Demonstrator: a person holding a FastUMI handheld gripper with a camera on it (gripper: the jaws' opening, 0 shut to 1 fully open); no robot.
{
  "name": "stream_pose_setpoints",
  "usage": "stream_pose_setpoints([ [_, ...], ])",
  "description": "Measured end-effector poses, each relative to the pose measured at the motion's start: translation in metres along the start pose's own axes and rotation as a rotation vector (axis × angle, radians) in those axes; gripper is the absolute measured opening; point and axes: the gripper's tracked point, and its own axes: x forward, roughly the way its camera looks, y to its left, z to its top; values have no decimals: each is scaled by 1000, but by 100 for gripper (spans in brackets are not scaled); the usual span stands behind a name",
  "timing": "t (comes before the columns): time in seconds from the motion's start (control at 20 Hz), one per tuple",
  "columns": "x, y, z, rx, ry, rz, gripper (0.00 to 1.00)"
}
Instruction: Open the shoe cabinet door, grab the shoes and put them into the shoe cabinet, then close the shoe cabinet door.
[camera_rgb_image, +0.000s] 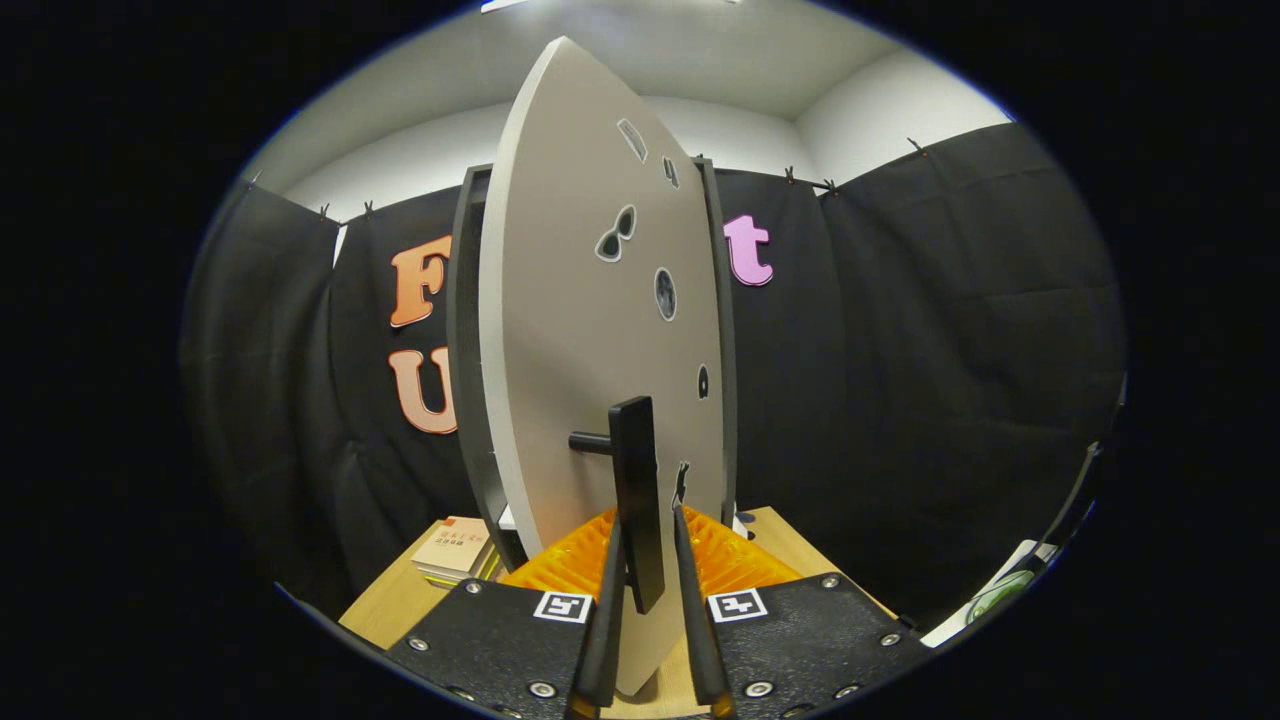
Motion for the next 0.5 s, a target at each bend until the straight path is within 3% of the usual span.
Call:
stream_pose_setpoints([
  [0.5,-10,-52,2,8,-14,-86,35],
])
